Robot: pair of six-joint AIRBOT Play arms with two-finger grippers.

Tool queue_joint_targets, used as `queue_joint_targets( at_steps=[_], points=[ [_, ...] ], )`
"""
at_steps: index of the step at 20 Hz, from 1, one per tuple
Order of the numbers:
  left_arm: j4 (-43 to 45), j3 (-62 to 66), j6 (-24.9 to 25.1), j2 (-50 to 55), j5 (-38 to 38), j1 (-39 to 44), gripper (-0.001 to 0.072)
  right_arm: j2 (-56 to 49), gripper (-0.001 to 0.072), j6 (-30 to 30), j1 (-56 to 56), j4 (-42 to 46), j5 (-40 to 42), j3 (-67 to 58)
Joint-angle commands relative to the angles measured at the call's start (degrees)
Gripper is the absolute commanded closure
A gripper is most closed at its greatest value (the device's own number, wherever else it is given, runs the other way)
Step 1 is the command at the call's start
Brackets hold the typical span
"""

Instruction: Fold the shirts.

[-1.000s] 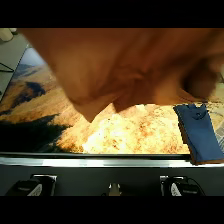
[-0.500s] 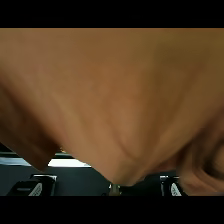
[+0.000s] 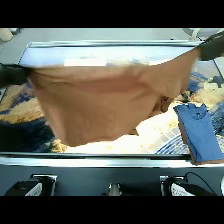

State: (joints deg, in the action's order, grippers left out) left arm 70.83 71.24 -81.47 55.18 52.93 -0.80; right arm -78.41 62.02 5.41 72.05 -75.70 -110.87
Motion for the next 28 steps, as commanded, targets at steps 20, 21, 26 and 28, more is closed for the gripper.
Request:
queue_joint_targets(
  at_steps=[20, 21, 26, 28],
  points=[
    [-2.21, -18.01, 2.43, 24.39, 21.53, -19.76, 0.0175, -21.16, 0.0273, -6.75, 3.54, -5.53, -19.28, 14.78],
    [-3.56, -20.41, 3.87, 24.41, 19.45, -19.76, 0.0175, -21.05, 0.0273, -6.80, 2.62, -6.40, -17.70, 17.16],
    [-7.91, -23.19, 4.57, 24.44, 9.62, -18.49, 0.0176, -21.05, 0.0213, -5.81, -2.36, -6.88, -9.75, 22.45],
    [-7.91, -23.19, 4.55, 24.46, 7.58, -17.03, 0.0176, -21.05, 0.0209, -5.66, -3.87, -6.86, -7.39, 24.06]
  ],
)
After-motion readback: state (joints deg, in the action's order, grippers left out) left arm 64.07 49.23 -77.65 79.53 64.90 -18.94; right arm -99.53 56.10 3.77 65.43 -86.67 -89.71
